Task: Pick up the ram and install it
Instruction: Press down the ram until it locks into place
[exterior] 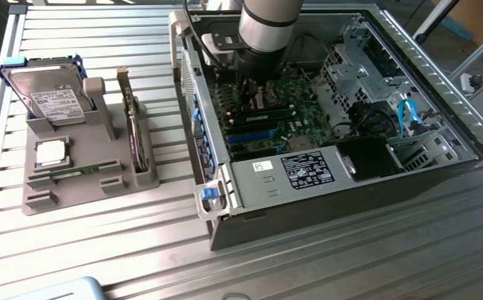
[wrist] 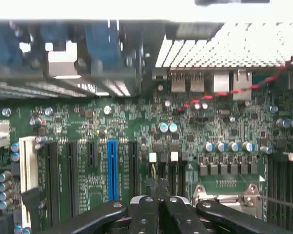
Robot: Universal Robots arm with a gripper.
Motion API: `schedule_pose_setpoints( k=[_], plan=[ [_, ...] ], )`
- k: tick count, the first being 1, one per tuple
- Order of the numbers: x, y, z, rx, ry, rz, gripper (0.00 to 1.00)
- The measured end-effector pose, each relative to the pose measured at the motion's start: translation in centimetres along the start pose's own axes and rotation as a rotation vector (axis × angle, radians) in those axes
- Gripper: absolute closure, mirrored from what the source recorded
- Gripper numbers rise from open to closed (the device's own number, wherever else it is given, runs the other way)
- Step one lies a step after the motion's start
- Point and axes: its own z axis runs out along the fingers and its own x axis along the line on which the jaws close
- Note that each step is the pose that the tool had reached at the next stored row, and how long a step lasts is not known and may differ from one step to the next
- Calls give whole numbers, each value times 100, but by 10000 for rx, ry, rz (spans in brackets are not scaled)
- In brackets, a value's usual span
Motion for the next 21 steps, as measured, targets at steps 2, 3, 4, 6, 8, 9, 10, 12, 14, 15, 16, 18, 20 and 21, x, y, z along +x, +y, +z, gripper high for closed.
schedule_pose_setpoints(
  k=[2,3,4,6,8,9,10,12,14,15,16,18,20,21],
  plan=[
    [0,28,0,13,-1,0,89],
    [0,27,0,13,0,-1,89],
    [0,28,0,13,-1,-1,89],
    [5,29,1,13,-1,1,89],
    [16,29,2,13,-1,0,89],
    [22,30,2,13,-1,0,89],
    [26,31,1,13,0,0,89],
    [34,33,1,13,-1,0,89],
    [38,34,1,13,-1,1,89],
    [38,34,1,13,0,1,89],
    [38,34,1,13,0,0,89],
    [37,33,2,13,0,-1,89],
    [31,35,2,14,6,-1,89],
    [29,37,2,14,6,0,89]
  ],
)
